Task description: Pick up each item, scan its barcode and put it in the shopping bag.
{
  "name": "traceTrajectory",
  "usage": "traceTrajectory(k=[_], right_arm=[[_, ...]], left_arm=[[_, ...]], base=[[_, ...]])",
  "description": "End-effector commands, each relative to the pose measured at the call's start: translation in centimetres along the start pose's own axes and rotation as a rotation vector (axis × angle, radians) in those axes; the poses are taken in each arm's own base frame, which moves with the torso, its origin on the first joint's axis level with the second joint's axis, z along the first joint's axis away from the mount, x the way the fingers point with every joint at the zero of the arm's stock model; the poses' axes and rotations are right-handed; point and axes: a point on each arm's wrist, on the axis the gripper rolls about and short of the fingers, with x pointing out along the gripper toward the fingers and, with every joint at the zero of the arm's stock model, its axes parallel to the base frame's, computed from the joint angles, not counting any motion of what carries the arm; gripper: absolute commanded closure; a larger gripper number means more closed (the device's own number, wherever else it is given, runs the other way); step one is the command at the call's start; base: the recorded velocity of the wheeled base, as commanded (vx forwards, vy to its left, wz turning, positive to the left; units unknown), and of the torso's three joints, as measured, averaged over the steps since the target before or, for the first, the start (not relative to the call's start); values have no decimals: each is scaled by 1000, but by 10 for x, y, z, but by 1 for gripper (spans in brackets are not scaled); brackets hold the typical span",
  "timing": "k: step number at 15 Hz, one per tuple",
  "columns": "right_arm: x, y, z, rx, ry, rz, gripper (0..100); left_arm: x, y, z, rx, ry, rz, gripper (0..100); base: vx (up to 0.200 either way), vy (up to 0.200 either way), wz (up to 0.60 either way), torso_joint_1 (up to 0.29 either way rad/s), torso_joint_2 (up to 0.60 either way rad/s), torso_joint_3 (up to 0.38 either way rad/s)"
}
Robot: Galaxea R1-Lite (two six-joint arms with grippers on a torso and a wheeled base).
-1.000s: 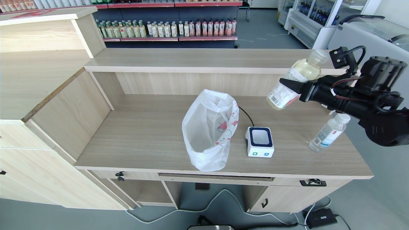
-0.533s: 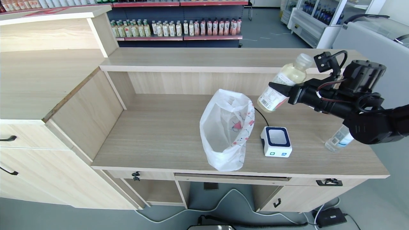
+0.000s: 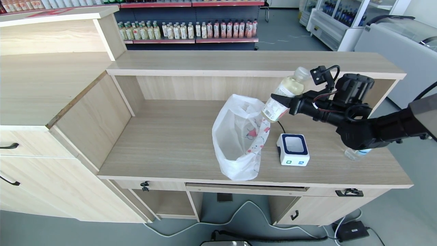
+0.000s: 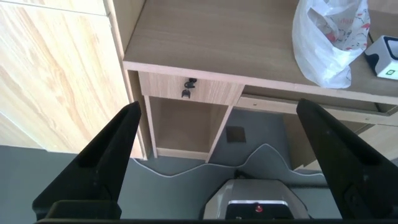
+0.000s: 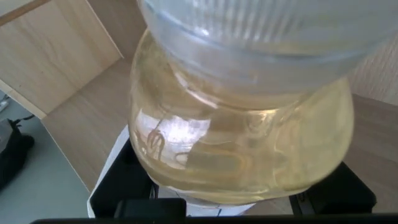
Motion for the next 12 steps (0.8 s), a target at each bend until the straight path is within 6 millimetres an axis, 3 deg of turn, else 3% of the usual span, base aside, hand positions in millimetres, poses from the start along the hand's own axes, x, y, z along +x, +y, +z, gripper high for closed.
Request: traceTrajectory(k=[1,6,9,12], right_arm=[[17,-2,-29,26,37,33,100],[32,0,-36,23,32,64,100],[36,4,-38,25,31,77,100],[37,2,-40,21,25,85,100]], left_arm=[[0,0,0,-1,1,-1,0],[0,0,0,1,4,-6,0],[0,0,-1,1,6,-6,0],[0,0,0,1,2,0,0]], base=[[0,0,0,0,0,0],[0,0,0,0,0,0],[0,200,0,-3,-1,5],[0,0,0,0,0,0]])
